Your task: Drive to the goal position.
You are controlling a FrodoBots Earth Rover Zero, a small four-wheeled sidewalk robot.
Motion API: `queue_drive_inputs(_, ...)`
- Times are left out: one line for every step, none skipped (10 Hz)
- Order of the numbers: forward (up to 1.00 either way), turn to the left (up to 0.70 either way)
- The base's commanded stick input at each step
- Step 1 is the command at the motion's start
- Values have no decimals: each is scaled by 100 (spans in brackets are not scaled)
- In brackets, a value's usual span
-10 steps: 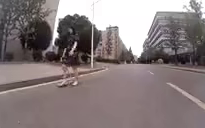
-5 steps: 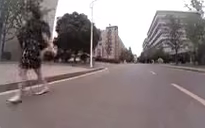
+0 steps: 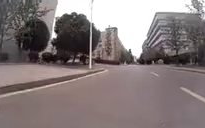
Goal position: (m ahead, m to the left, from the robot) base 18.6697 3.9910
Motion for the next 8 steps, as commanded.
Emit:
queue_drive_inputs(70, 0)
queue_drive_inputs(70, 0)
queue_drive_inputs(70, 0)
queue_drive_inputs(70, 0)
queue_drive_inputs(70, 0)
queue_drive_inputs(70, 0)
queue_drive_inputs(70, 0)
queue_drive_inputs(70, 0)
